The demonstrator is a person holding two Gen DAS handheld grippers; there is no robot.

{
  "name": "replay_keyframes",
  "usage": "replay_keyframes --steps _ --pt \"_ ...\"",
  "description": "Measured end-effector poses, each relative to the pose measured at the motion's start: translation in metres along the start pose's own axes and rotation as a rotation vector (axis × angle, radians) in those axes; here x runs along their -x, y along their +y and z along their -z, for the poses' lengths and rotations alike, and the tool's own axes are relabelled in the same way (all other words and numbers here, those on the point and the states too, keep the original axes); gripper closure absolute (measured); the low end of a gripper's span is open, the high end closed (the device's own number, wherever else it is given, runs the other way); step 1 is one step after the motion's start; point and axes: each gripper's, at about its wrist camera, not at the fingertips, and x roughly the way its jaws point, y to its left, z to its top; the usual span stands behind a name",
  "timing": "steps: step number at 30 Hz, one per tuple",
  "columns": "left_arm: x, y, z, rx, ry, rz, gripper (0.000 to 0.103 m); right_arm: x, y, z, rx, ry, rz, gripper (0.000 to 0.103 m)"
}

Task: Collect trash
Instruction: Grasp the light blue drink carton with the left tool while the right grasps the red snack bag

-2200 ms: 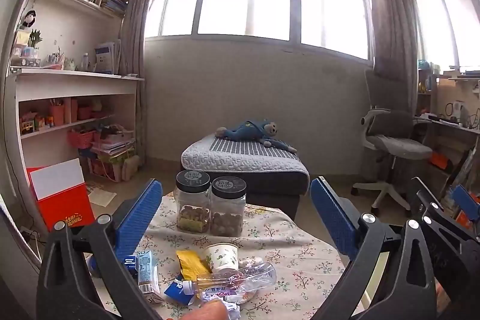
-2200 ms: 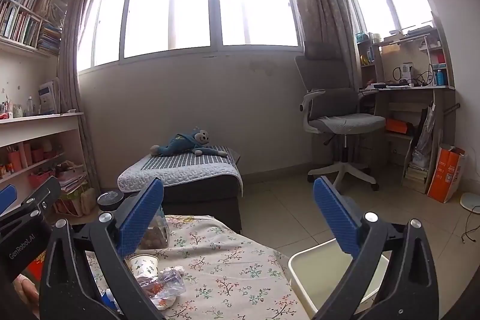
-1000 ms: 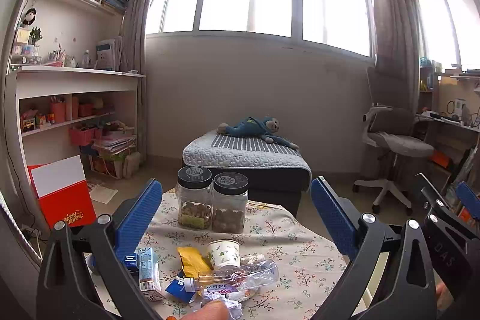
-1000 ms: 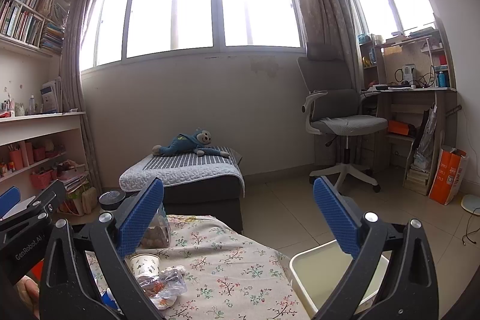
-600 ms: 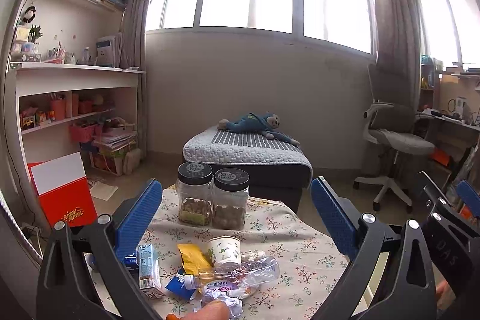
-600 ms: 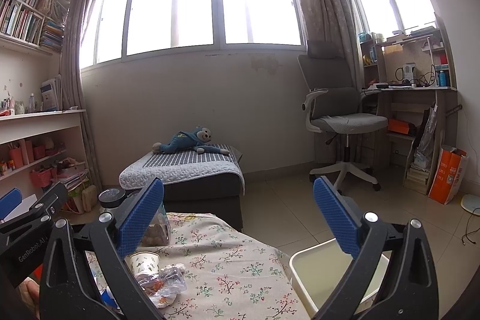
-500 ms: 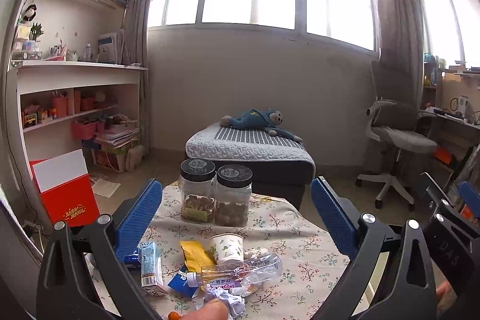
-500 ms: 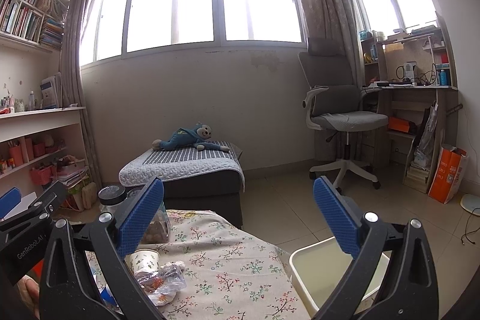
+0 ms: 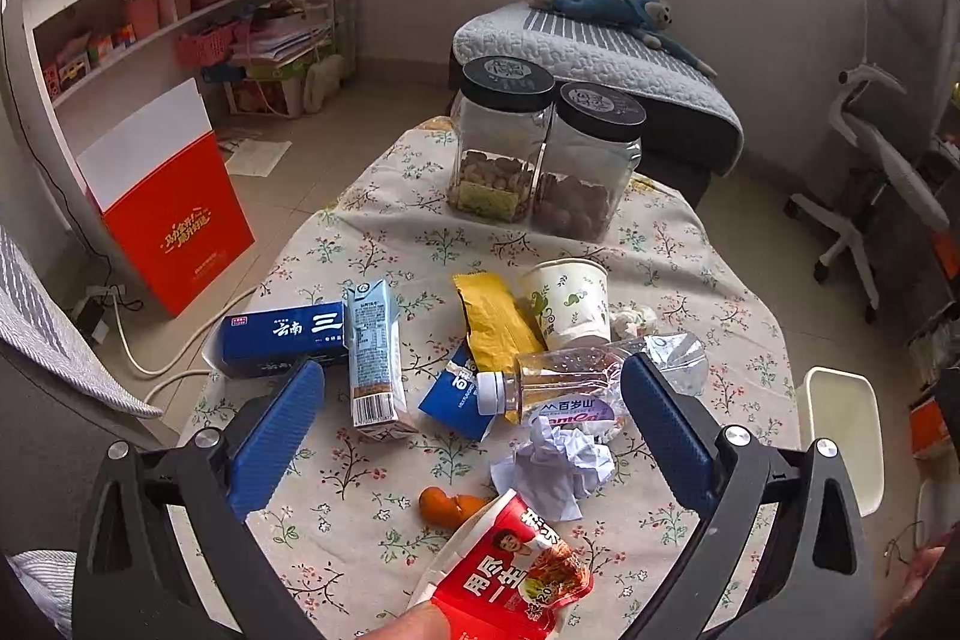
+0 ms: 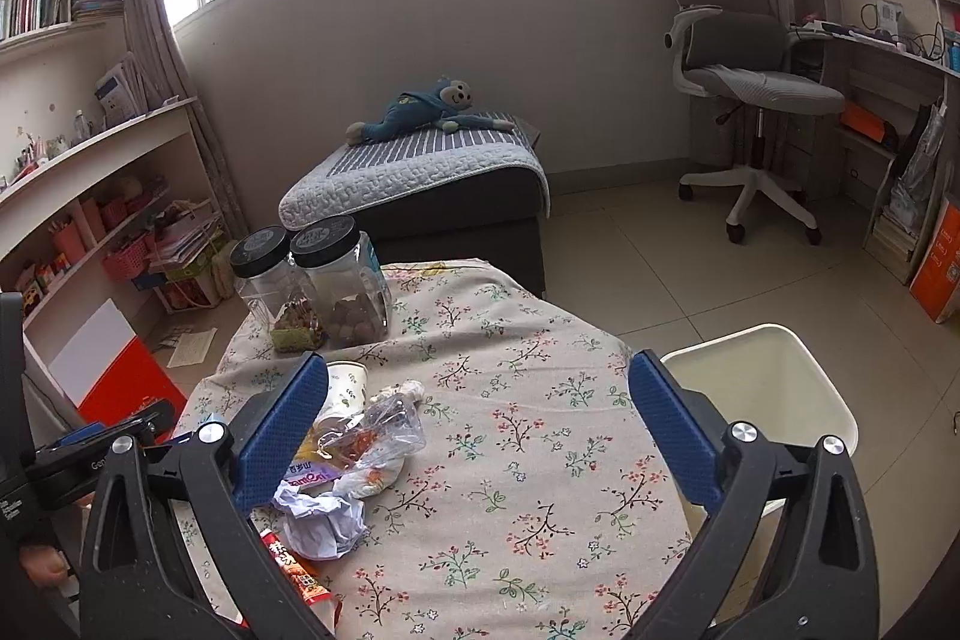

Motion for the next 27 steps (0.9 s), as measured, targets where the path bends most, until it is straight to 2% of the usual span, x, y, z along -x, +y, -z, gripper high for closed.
replay_keyframes --steps 2,5,10,15,18,19,20,22,23,26,27 --pt "-0.028 0.015 0.000 0.028 0.106 -0.029 0.007 -0.015 0.005 0.007 -0.010 0.095 -0.045 0.007" --pt "-0.060 0.033 0.002 0.084 0.198 -0.056 0.007 -0.036 0.020 0.021 0.057 0.225 -0.077 0.007" --pt "-0.090 0.053 -0.002 0.148 0.239 -0.105 0.007 -0.072 0.041 0.058 0.120 0.403 -0.123 0.007" --pt "-0.123 0.067 -0.001 0.209 0.313 -0.105 0.008 -0.097 0.066 0.098 0.167 0.548 -0.185 0.007" --pt "-0.140 0.068 0.003 0.218 0.350 -0.100 0.020 -0.108 0.081 0.121 0.216 0.620 -0.202 0.007" --pt "-0.144 0.068 0.005 0.215 0.371 -0.086 0.030 -0.114 0.084 0.128 0.230 0.641 -0.208 0.007" --pt "-0.149 0.067 0.006 0.211 0.393 -0.064 0.045 -0.119 0.087 0.135 0.241 0.660 -0.215 0.007" --pt "-0.152 0.065 0.008 0.196 0.415 -0.032 0.065 -0.127 0.092 0.146 0.245 0.694 -0.224 0.007" --pt "-0.150 0.063 0.007 0.184 0.408 -0.029 0.069 -0.130 0.095 0.151 0.243 0.714 -0.236 0.007" --pt "-0.138 0.056 0.004 0.153 0.373 -0.008 0.070 -0.135 0.104 0.159 0.237 0.745 -0.281 0.008" --pt "-0.133 0.054 0.003 0.145 0.362 0.003 0.070 -0.135 0.107 0.159 0.242 0.743 -0.296 0.013"
